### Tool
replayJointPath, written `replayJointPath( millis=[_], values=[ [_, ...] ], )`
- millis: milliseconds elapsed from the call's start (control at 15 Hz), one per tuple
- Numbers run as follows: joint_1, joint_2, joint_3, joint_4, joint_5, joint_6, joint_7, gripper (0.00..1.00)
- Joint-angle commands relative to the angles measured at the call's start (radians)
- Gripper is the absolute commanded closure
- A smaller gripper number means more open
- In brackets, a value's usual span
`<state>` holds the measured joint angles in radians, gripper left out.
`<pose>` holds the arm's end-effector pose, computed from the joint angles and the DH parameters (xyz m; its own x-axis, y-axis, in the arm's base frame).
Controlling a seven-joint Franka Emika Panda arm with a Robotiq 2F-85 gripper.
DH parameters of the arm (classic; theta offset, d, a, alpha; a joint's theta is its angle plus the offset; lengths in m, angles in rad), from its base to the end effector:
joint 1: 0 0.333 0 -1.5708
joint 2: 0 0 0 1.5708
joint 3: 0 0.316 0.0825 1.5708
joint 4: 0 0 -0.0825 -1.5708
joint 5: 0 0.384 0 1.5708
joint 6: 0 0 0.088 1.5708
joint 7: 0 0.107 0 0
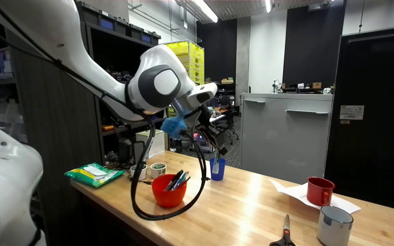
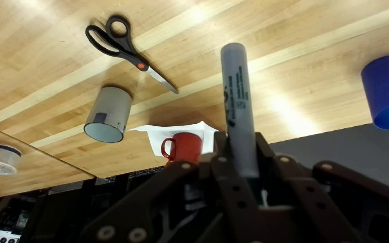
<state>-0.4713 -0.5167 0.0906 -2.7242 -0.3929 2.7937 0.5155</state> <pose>0.3819 -0.1337 0.4416 0.6957 -0.4136 0.5873 -0.5515 -0.8314 0.0677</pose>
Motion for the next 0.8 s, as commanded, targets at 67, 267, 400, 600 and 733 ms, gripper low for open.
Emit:
replayJointPath(
  millis=[67, 267, 400, 600, 733],
  values=[
    [0.020, 0.109, -0.061, 0.084, 0.057, 0.007, -0.146, 0.95],
    [0.057, 0.187, -0.111, 0.142, 0.108, -0.011, -0.231, 0.95],
    [0.088, 0.242, -0.143, 0.176, 0.141, -0.014, -0.273, 0.95],
    [0.137, 0.315, -0.175, 0.222, 0.184, -0.037, -0.320, 0.95],
    [0.160, 0.363, -0.186, 0.250, 0.192, -0.050, -0.330, 0.95]
  ],
)
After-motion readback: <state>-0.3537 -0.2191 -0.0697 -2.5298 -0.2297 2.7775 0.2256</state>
